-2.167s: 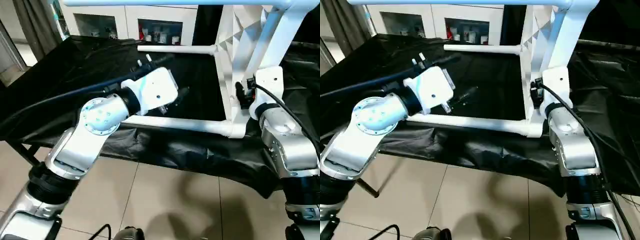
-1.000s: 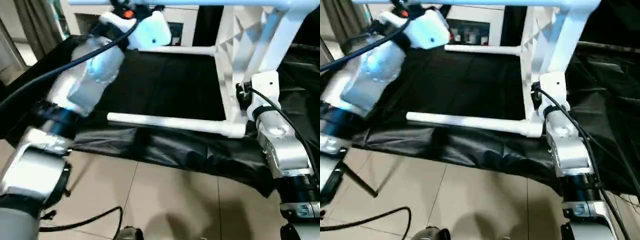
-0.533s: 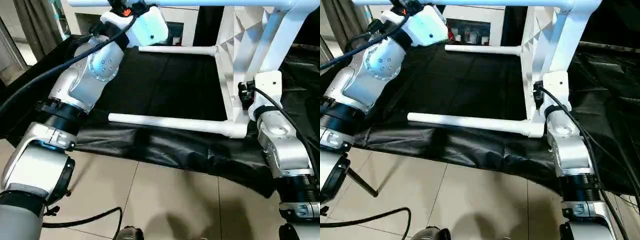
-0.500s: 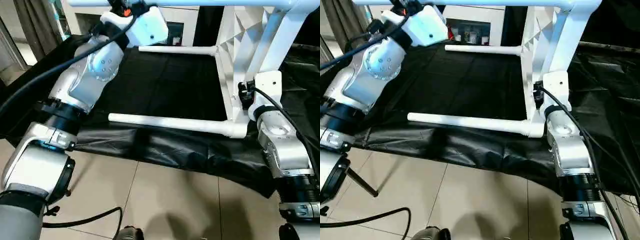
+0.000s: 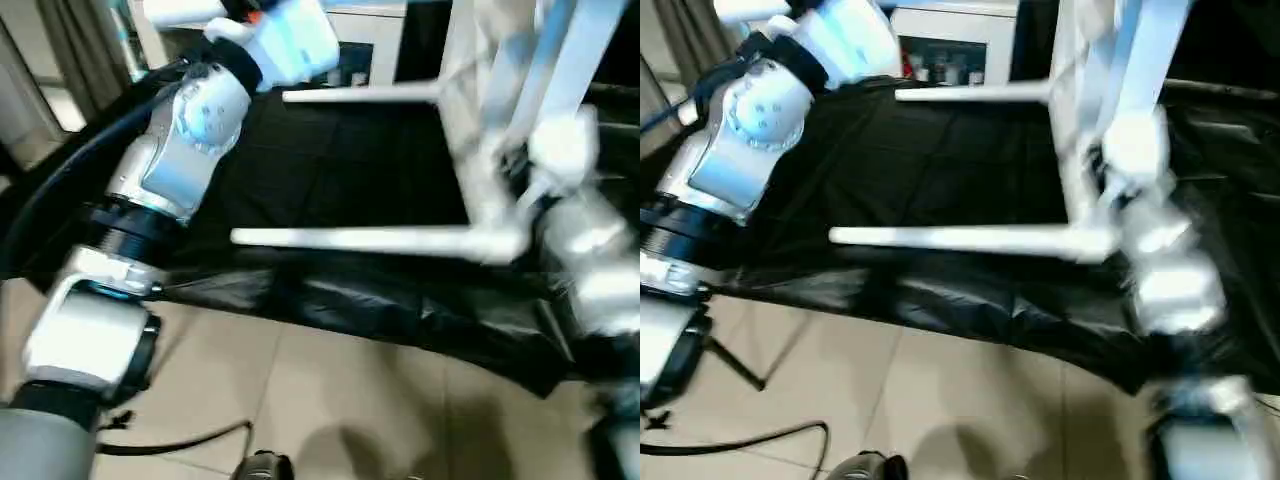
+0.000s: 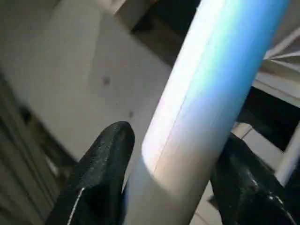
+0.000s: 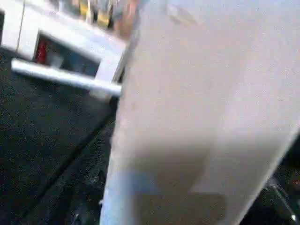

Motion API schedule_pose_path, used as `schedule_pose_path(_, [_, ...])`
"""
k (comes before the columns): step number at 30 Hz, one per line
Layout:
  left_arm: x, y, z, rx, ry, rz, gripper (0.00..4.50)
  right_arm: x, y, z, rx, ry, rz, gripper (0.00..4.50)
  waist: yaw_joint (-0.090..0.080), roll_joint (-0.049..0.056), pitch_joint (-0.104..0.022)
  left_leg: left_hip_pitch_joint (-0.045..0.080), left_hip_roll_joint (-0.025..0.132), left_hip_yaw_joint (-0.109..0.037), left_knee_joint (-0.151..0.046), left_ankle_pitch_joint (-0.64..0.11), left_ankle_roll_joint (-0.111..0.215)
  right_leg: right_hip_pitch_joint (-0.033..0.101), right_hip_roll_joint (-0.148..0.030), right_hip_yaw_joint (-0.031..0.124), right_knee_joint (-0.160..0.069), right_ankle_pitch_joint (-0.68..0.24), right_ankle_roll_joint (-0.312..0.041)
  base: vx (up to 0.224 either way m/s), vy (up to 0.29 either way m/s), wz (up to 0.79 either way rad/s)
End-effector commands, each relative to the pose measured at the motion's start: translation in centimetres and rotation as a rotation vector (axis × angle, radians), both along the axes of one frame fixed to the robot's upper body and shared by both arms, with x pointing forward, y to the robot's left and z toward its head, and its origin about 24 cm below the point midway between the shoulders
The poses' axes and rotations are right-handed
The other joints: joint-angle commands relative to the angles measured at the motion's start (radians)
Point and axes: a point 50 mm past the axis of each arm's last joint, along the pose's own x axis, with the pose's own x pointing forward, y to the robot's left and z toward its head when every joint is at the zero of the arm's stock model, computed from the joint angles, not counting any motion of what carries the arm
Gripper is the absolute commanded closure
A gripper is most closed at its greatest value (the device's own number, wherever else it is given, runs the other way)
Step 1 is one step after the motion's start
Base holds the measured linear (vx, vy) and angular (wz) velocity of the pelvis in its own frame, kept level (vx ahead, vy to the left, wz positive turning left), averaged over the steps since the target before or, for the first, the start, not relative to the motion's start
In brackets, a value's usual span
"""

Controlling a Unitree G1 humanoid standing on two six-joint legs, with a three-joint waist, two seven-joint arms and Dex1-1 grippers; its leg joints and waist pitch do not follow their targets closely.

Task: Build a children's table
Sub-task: Flip table

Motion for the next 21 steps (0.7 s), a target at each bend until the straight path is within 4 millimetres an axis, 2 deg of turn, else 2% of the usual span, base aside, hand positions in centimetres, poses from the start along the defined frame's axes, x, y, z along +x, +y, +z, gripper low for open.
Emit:
schedule_pose_path(1, [-0.6, 1.1, 1.2, -0.408, 0.009, -0.113, 2.21, 0.1, 0.5, 2.4, -0.119, -0.058, 0.042, 2.41, -0.001, -0.047, -0.092, 0.049, 0.068, -0.035, -0.044, -0.156, 0.066, 0.035, -0.055, 0.014, -0.062, -0.078, -0.289, 0.0, 0.0, 0.0])
schedule_pose_path(2, [-0.5, 1.3, 1.1, -0.452, 0.023, -0.116, 2.21, 0.1, 0.3, 3.3, -0.146, -0.072, 0.045, 2.41, 0.005, -0.045, -0.093, 0.053, 0.07, -0.034, -0.042, -0.163, 0.068, 0.033, -0.054, 0.014, -0.064, -0.095, -0.286, 0.0, 0.0, 0.0])
schedule_pose_path(3, [-0.5, 1.5, 1.0, -0.504, 0.042, -0.124, 2.21, 0.2, 0.3, 4.6, -0.191, -0.092, 0.05, 2.41, 0.002, -0.043, -0.091, 0.051, 0.07, -0.035, -0.043, -0.164, 0.069, 0.032, -0.053, 0.014, -0.065, -0.099, -0.286, 0.0, 0.0, 0.0])
schedule_pose_path(4, [-0.5, 1.5, 1.0, -0.504, 0.042, -0.124, 2.21, 0.2, 0.3, 4.6, -0.191, -0.092, 0.05, 2.41, 0.001, -0.043, -0.089, 0.051, 0.071, -0.037, -0.045, -0.179, 0.07, 0.032, -0.049, 0.012, -0.067, -0.116, -0.284, 0.0, 0.0, 0.0])
schedule_pose_path(5, [-0.5, 2.0, 0.8, -0.604, 0.079, -0.138, 2.21, 0.3, 0.3, 7.0, -0.277, -0.119, 0.068, 2.41, -0.001, -0.042, -0.09, 0.052, 0.073, -0.04, -0.045, -0.196, 0.062, 0.03, -0.048, 0.011, -0.066, -0.127, -0.284, 0.0, 0.0, 0.0])
schedule_pose_path(6, [-0.5, 2.1, 0.7, -0.624, 0.09, -0.141, 2.21, 0.3, 0.4, 7.8, -0.303, -0.122, 0.076, 2.41, -0.005, -0.042, -0.089, 0.05, 0.074, -0.043, -0.047, -0.207, 0.057, 0.032, -0.048, 0.009, -0.064, -0.136, -0.286, 0.0, 0.0, 0.0])
schedule_pose_path(7, [-0.5, 2.2, 0.5, -0.661, 0.113, -0.146, 2.21, 0.4, 0.5, 9.2, -0.352, -0.127, 0.092, 2.41, -0.007, -0.038, -0.089, 0.056, 0.076, -0.044, -0.047, -0.241, 0.045, 0.027, -0.046, 0.01, -0.068, -0.153, -0.28, 0.0, 0.0, 0.0])
schedule_pose_path(8, [-0.5, 2.2, 0.5, -0.661, 0.113, -0.146, 2.21, 0.4, 0.5, 9.2, -0.352, -0.127, 0.092, 2.41, -0.013, -0.04, -0.083, 0.054, 0.075, -0.045, -0.051, -0.281, 0.033, 0.024, -0.044, 0.009, -0.073, -0.187, -0.275, 0.0, 0.0, 0.0])
schedule_pose_path(9, [-0.5, 2.3, 0.3, -0.687, 0.13, -0.148, 2.21, 0.4, 0.7, 10.2, -0.393, -0.128, 0.107, 2.41, -0.011, -0.036, -0.082, 0.059, 0.077, -0.046, -0.051, -0.308, 0.024, 0.02, -0.045, 0.011, -0.075, -0.209, -0.267, 0.0, 0.0, 0.0])
schedule_pose_path(10, [-0.5, 2.4, 0.2, -0.701, 0.138, -0.15, 2.21, 0.5, 0.9, 10.7, -0.409, -0.129, 0.116, 2.41, -0.018, -0.037, -0.081, 0.057, 0.078, -0.05, -0.056, -0.34, 0.006, 0.021, -0.046, 0.01, -0.075, -0.224, -0.26, 0.0, 0.0, 0.0])
schedule_pose_path(11, [-0.6, 2.6, -0.6, -0.779, 0.185, -0.158, 2.21, 0.7, 1.8, 13.3, -0.509, -0.132, 0.158, 2.41, -0.023, -0.033, -0.083, 0.058, 0.078, -0.053, -0.057, -0.367, -0.011, 0.019, -0.044, 0.009, -0.073, -0.217, -0.257, 0.0, 0.0, 0.0])
schedule_pose_path(12, [-0.6, 2.7, -0.9, -0.801, 0.202, -0.155, 2.21, 0.8, 2.2, 14.3, -0.546, -0.135, 0.168, 2.41, -0.035, -0.042, -0.084, 0.054, 0.074, -0.053, -0.052, -0.396, -0.02, 0.019, -0.042, 0.005, -0.067, -0.212, -0.272, 0.0, 0.0, 0.0])
schedule_pose_path(13, [-0.6, 2.7, -1.1, -0.806, 0.206, -0.153, 2.21, 0.8, 2.3, 14.6, -0.557, -0.136, 0.171, 2.41, -0.029, -0.041, -0.087, 0.058, 0.077, -0.05, -0.048, -0.389, -0.016, 0.015, -0.045, 0.007, -0.068, -0.201, -0.273, 0.0, 0.0, 0.0])
schedule_pose_path(14, [-0.6, 2.8, -1.2, -0.811, 0.213, -0.148, 2.21, 0.9, 2.5, 15.1, -0.572, -0.137, 0.173, 2.41, -0.026, -0.037, -0.086, 0.052, 0.076, -0.045, -0.045, -0.347, 0.012, 0.01, -0.048, 0.013, -0.069, -0.154, -0.277, 0.0, 0.0, 0.0])
schedule_pose_path(15, [-0.6, 2.8, -1.2, -0.811, 0.213, -0.148, 2.21, 0.9, 2.5, 15.1, -0.572, -0.137, 0.173, 2.41, -0.027, -0.036, -0.085, 0.046, 0.076, -0.046, -0.045, -0.323, 0.024, 0.014, -0.048, 0.012, -0.066, -0.13, -0.28, 0.0, 0.0, 0.0])
schedule_pose_path(16, [-0.6, 2.9, -1.6, -0.831, 0.226, -0.138, 2.21, 0.9, 2.8, 15.6, -0.596, -0.14, 0.174, 2.41, -0.026, -0.04, -0.088, 0.039, 0.077, -0.046, -0.046, -0.279, 0.045, 0.02, -0.048, 0.011, -0.061, -0.084, -0.277, 0.0, 0.0, 0.0])
schedule_pose_path(17, [-0.6, 3.3, -2.1, -0.854, 0.242, -0.116, 2.21, 1.0, 3.3, 16.3, -0.62, -0.142, 0.185, 2.41, -0.029, -0.038, -0.094, 0.037, 0.08, -0.048, -0.041, -0.235, 0.055, 0.02, -0.047, 0.007, -0.05, -0.03, -0.29, 0.0, 0.0, 0.0])
schedule_pose_path(18, [-0.6, 3.3, -2.1, -0.854, 0.242, -0.116, 2.21, 1.0, 3.3, 16.3, -0.62, -0.142, 0.185, 2.41, -0.033, -0.04, -0.096, 0.032, 0.078, -0.049, -0.036, -0.207, 0.068, 0.022, -0.044, 0.006, -0.045, 0.006, -0.298, 0.0, 0.0, 0.0])
schedule_pose_path(19, [-0.7, 3.8, -2.8, -0.878, 0.26, -0.087, 2.21, 1.1, 3.9, 17.0, -0.647, -0.139, 0.201, 2.41, -0.03, -0.043, -0.098, 0.035, 0.081, -0.045, -0.03, -0.177, 0.087, 0.016, -0.042, 0.004, -0.041, 0.045, -0.311, 0.0, 0.0, 0.0])
schedule_pose_path(20, [-0.8, 4.2, -3.7, -0.882, 0.277, -0.06, 2.21, 1.3, 4.5, 17.6, -0.678, -0.139, 0.212, 2.41, -0.033, -0.053, -0.093, 0.025, 0.076, -0.041, -0.026, -0.163, 0.113, 0.02, -0.042, 0.005, -0.042, 0.056, -0.315, 0.0, 0.0, 0.0])
schedule_pose_path(21, [-0.9, 4.5, -4.3, -0.876, 0.287, -0.037, 2.21, 1.4, 4.9, 17.9, -0.696, -0.136, 0.224, 2.13, -0.035, -0.055, -0.096, 0.026, 0.079, -0.04, -0.022, -0.168, 0.124, 0.015, -0.046, 0.006, -0.042, 0.041, -0.324, 0.0, 0.0, 0.0])
